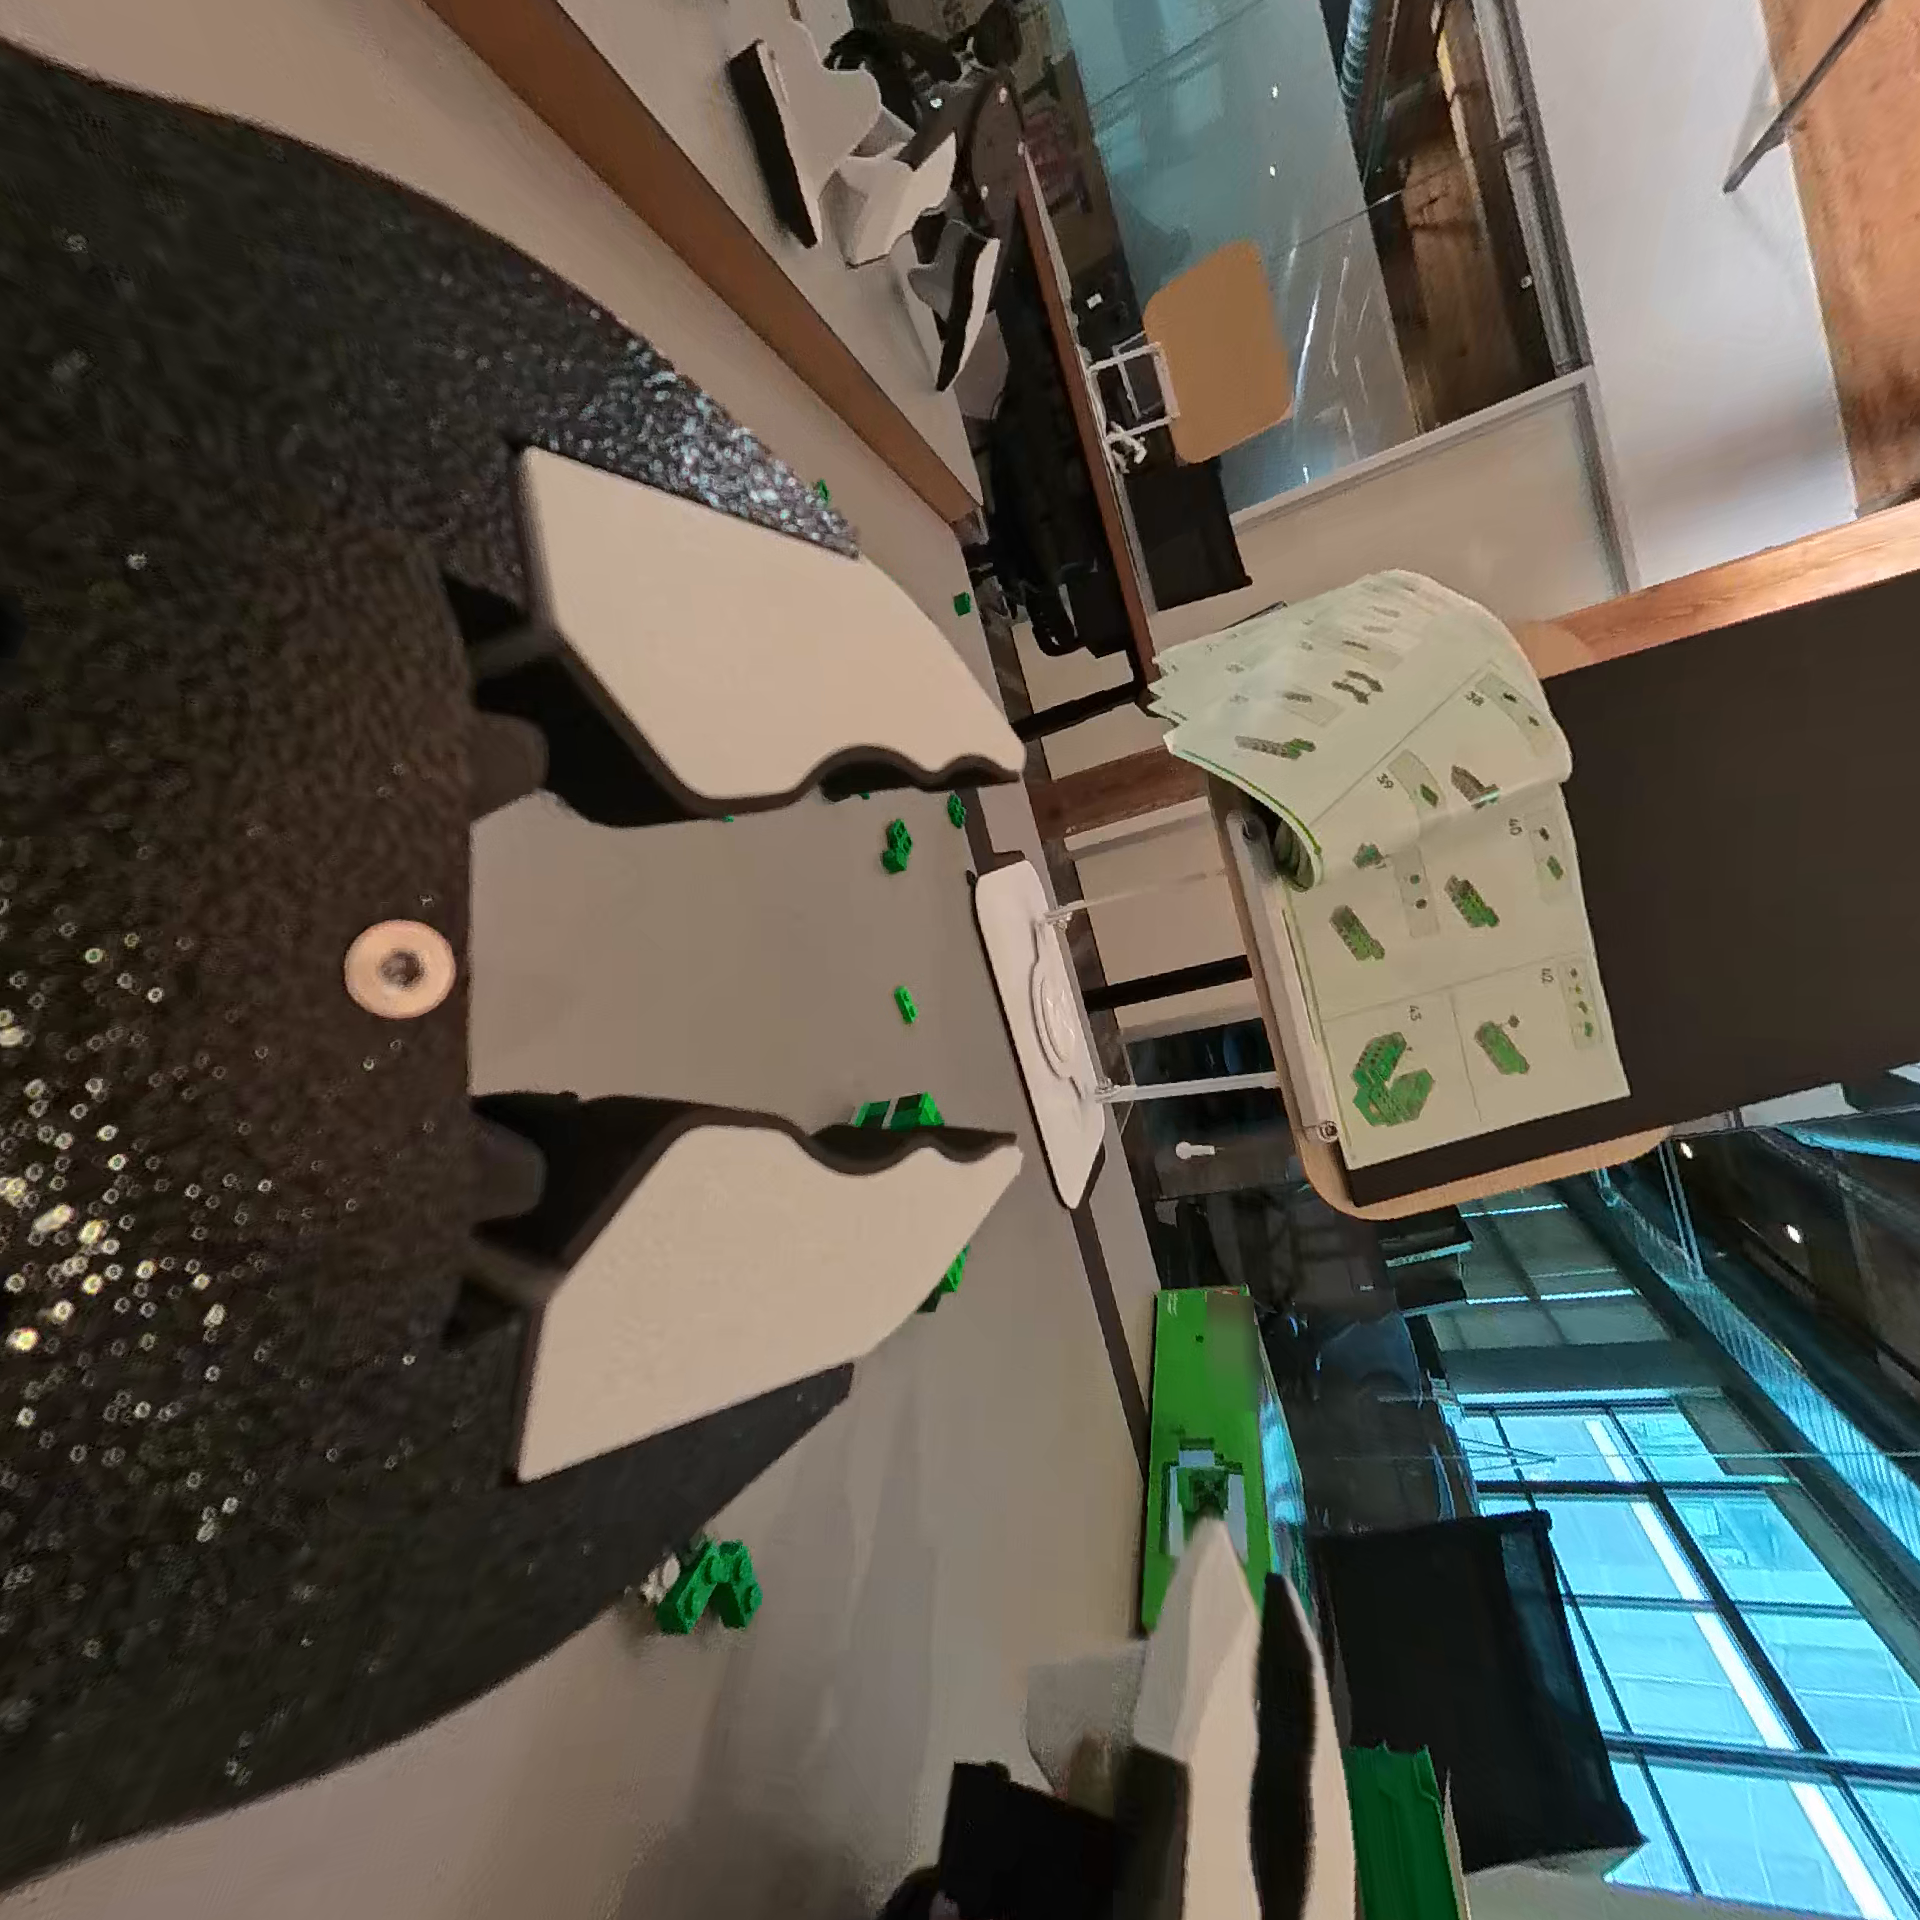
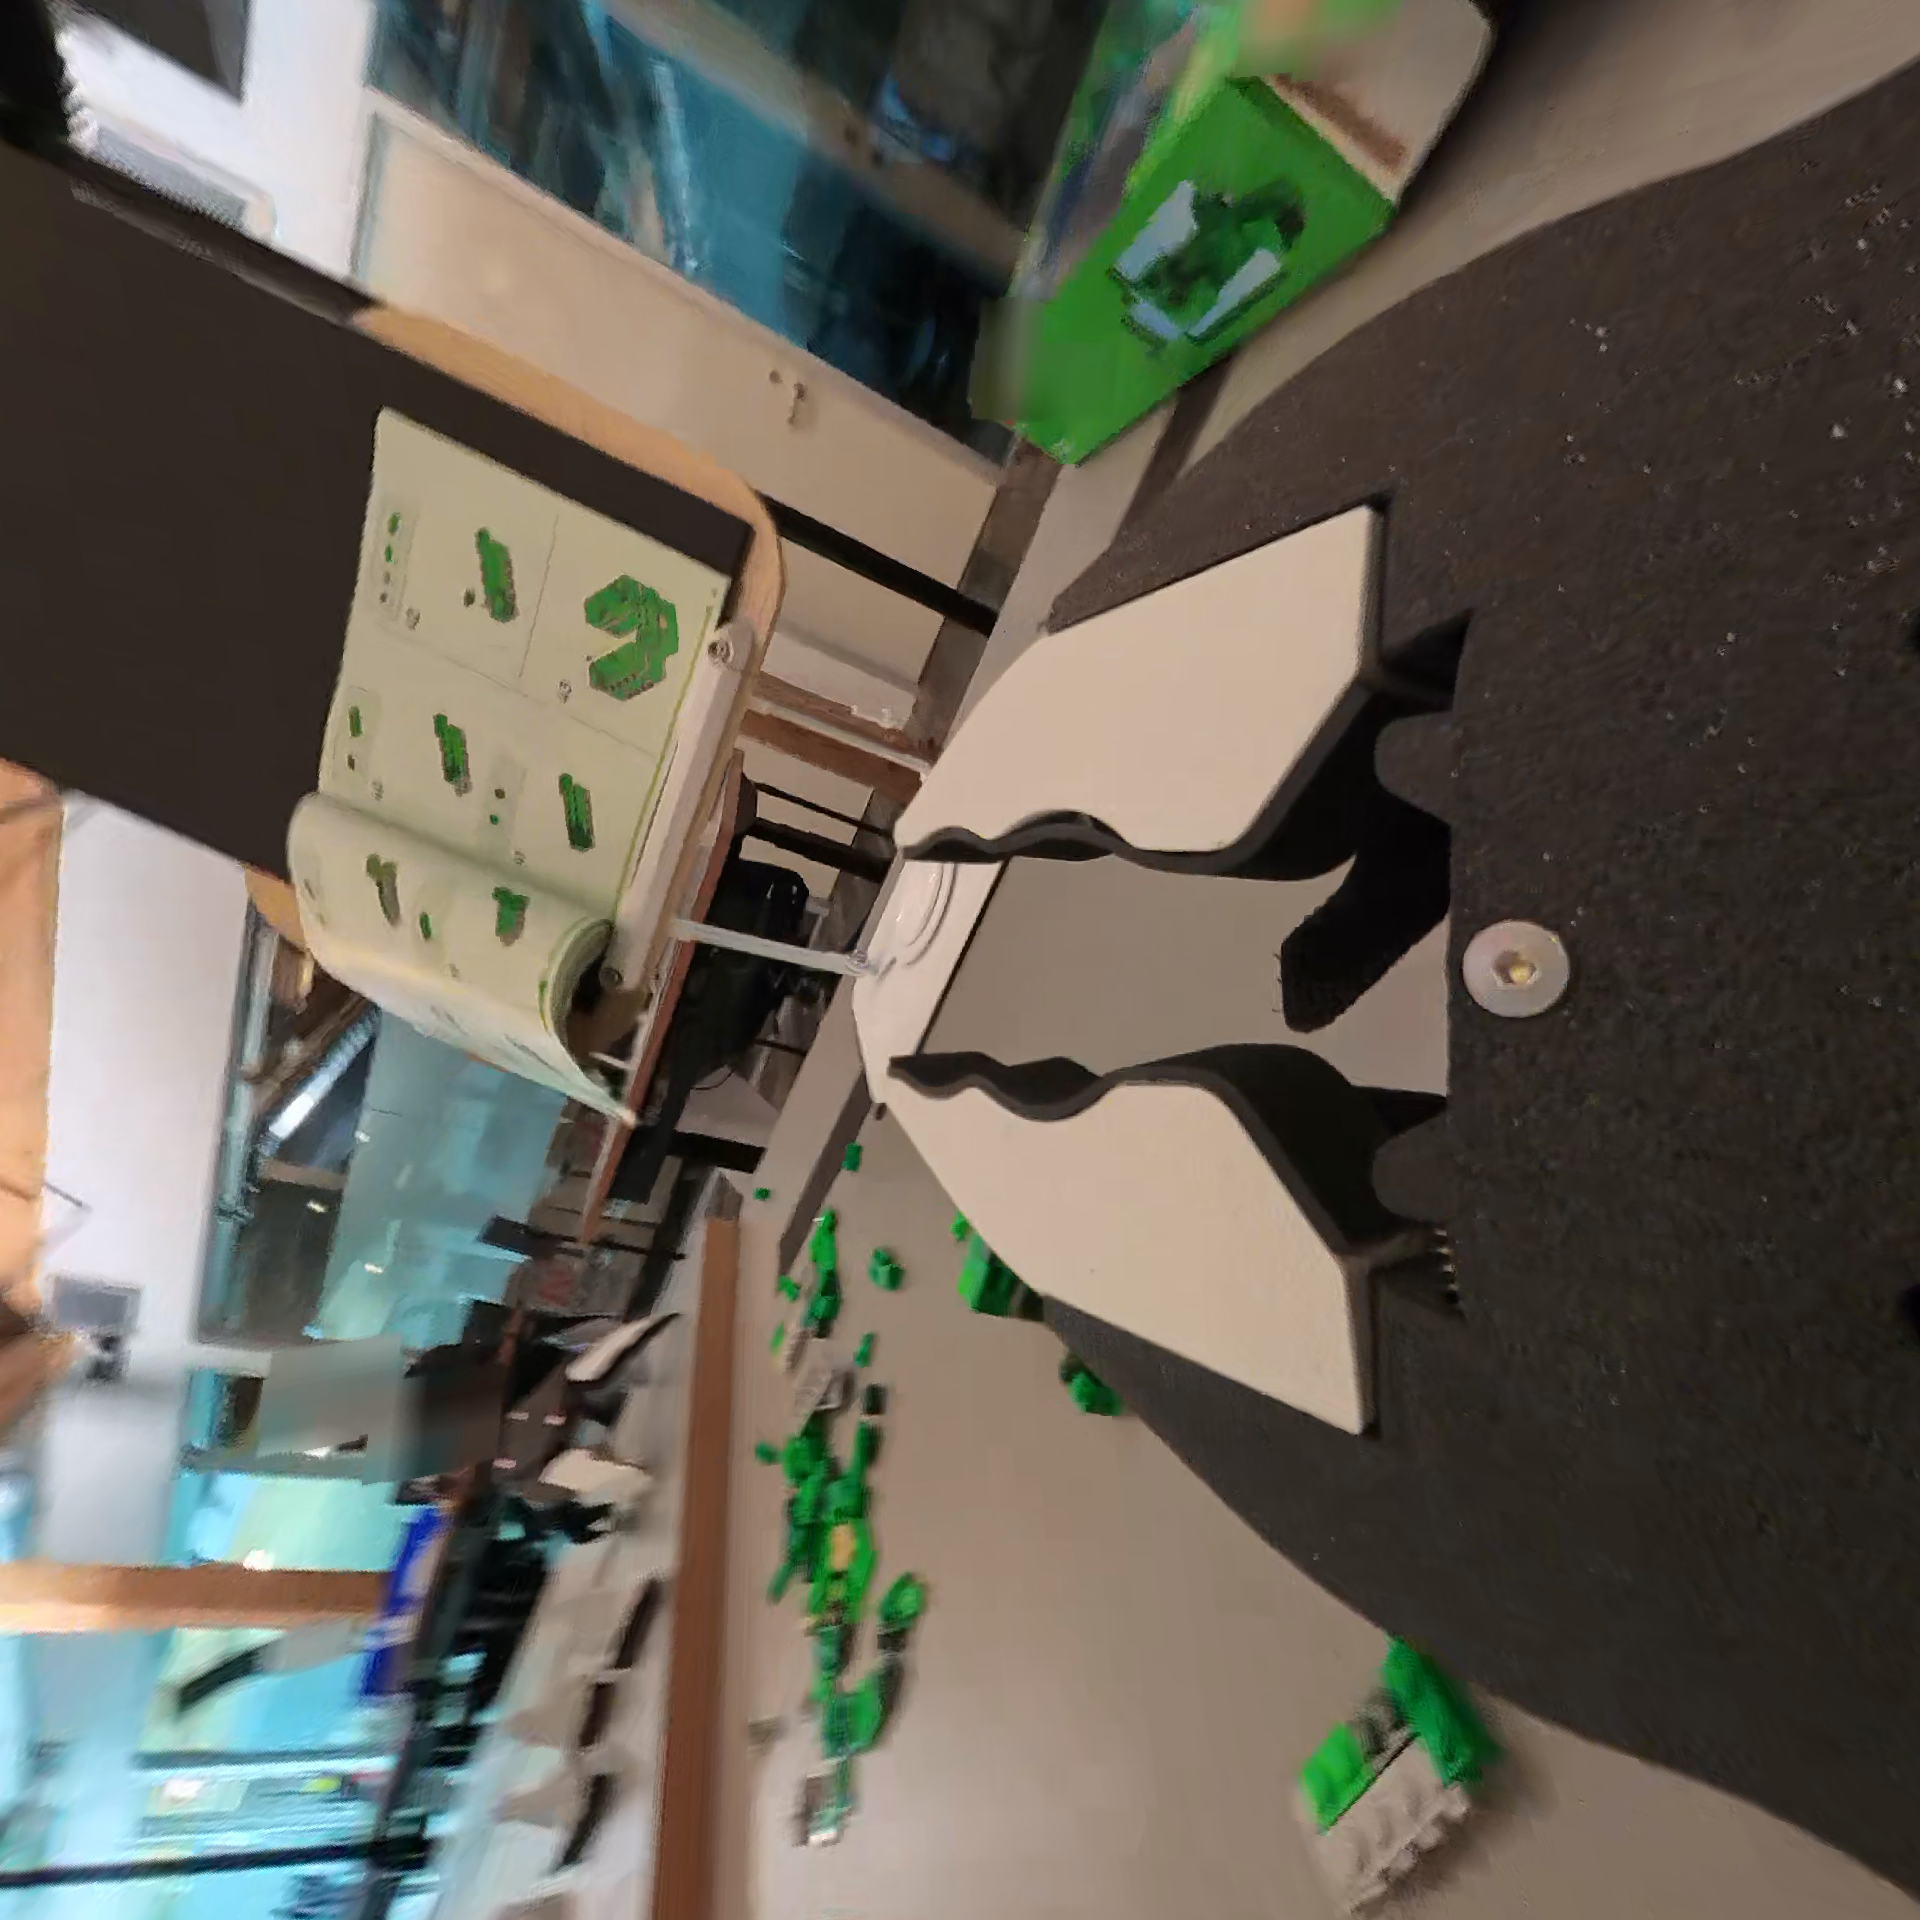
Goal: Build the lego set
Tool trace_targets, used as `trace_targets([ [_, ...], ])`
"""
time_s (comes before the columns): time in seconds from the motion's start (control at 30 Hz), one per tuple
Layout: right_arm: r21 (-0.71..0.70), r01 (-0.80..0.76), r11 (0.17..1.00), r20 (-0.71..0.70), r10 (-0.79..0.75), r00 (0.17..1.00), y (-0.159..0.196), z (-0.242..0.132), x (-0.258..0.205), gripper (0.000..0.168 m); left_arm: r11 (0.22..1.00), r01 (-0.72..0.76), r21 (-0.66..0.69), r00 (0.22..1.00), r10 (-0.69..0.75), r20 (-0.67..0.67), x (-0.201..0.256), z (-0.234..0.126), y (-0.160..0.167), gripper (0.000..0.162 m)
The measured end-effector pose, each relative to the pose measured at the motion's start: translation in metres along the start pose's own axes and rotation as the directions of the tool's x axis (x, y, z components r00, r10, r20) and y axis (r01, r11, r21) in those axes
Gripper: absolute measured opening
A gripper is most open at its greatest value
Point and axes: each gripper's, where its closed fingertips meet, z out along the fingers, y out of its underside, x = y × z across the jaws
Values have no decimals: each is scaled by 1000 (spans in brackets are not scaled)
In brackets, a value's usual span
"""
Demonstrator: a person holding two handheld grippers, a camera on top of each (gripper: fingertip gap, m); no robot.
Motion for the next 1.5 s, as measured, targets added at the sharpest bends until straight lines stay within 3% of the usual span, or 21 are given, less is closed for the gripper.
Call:
trace_targets([
  [0.13, 43, -140, 989, -32, 142, 989, 0, -2, 14, 34, 998, 44, -46, 999, -42, 34, -8, 1, 8, 71],
  [0.27, 21, -88, 996, -16, 89, 996, 1, 4, 4, 34, 984, 165, -63, 986, -163, 35, -14, 0, 12, 84],
  [0.37, -7, -55, 998, -103, 54, 993, 3, 5, 11, 32, 985, 161, -52, 984, -157, 85, -22, -4, 11, 93],
  [0.53, 43, -54, 998, -97, 58, 994, 0, 3, 11, 34, 992, 101, -75, 988, -92, 122, -23, -2, 14, 92],
  [0.73, 46, 10, 999, -16, -10, 1000, 0, 8, -5, 37, 998, 64, -12, 997, -63, 53, -12, 1, 7, 85],
  [0.9, 41, 72, 997, 8, -73, 997, 3, 14, -9, 42, 999, 52, -12, 999, -52, 9, -6, 13, 9, 90],
  [1.13, -15, 99, 995, -70, -99, 993, 15, 33, 7, 52, 999, -32, 20, 997, 31, 65, -32, 71, 1, 79],
  [1.37, -147, 145, 978, -291, -183, 939, 34, 56, 53, 50, 1000, -27, -5, 991, 27, 127, -35, 137, 31, 76],
  [1.5, -164, 161, 973, -305, -205, 930, 41, 81, 60, 25, 999, -50, 9, 992, 49, 112, -34, 148, 35, 43],
])
